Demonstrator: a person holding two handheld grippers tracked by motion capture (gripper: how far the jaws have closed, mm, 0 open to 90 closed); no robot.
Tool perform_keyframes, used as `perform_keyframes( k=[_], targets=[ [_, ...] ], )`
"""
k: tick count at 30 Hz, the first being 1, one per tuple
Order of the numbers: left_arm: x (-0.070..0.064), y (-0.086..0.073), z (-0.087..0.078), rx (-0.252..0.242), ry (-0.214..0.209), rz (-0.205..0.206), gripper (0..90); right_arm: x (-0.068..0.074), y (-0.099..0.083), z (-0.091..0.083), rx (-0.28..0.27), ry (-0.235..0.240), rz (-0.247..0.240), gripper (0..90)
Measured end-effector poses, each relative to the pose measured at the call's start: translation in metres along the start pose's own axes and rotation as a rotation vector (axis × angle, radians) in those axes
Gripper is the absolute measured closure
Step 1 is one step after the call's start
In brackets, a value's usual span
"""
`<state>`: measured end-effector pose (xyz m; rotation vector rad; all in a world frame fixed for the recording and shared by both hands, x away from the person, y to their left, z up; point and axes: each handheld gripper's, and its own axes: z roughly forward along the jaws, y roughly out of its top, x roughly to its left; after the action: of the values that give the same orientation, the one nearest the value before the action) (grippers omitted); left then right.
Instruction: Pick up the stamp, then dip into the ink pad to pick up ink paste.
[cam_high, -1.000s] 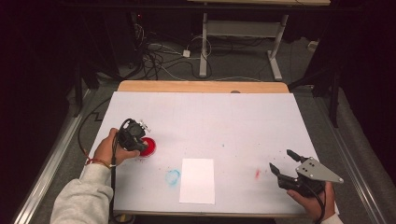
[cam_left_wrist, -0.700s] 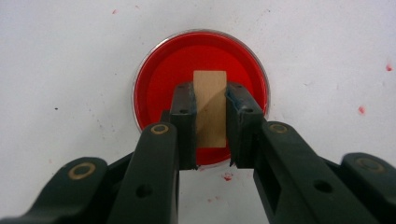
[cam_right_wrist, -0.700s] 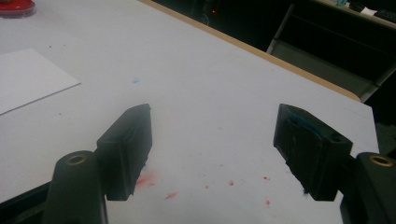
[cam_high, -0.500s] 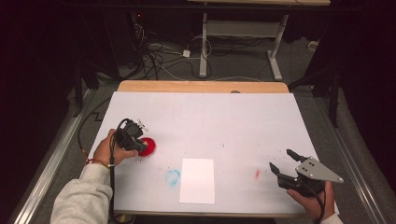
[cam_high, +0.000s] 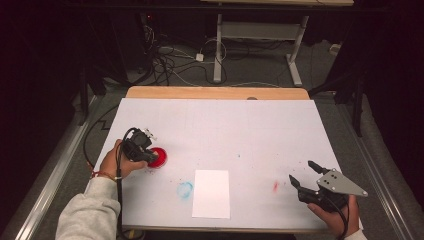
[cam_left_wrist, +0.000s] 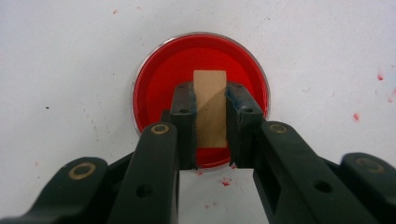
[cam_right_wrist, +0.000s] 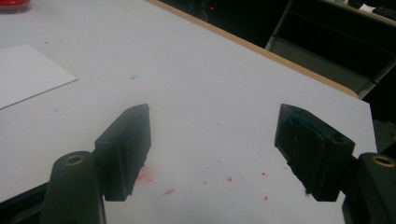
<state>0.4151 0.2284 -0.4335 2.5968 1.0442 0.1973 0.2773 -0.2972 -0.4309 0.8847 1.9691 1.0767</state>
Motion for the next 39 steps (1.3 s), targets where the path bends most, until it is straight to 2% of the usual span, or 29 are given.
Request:
perform_keyframes(
  k=[12,16,18,22,23,29,39],
  targets=[
    [-0.002,-0.005,0.000,-0.038,0.012,-0.008,73.8,-0.001,0.000,0.001,0.007,-0.005,-0.009,27.4],
    [-0.001,-0.006,-0.001,-0.065,0.029,-0.017,73.8,-0.001,-0.002,0.000,0.013,-0.011,-0.004,27.4],
    [-0.002,-0.006,-0.005,-0.078,0.042,-0.024,73.8,-0.002,-0.002,-0.001,0.013,-0.014,-0.011,27.2],
    [-0.007,-0.005,-0.015,-0.107,0.032,-0.005,73.7,-0.002,-0.002,-0.003,0.008,-0.018,-0.003,27.1],
    [-0.008,-0.004,-0.018,-0.114,0.040,-0.002,73.7,-0.002,-0.002,-0.003,0.010,-0.015,-0.010,27.0],
    [-0.013,0.000,-0.038,-0.157,0.015,0.018,73.7,-0.003,-0.004,-0.004,0.012,-0.016,-0.003,26.9],
    [-0.018,0.009,-0.057,-0.138,0.031,0.049,73.7,0.000,-0.003,-0.004,0.021,-0.009,-0.014,26.9]
  ],
)
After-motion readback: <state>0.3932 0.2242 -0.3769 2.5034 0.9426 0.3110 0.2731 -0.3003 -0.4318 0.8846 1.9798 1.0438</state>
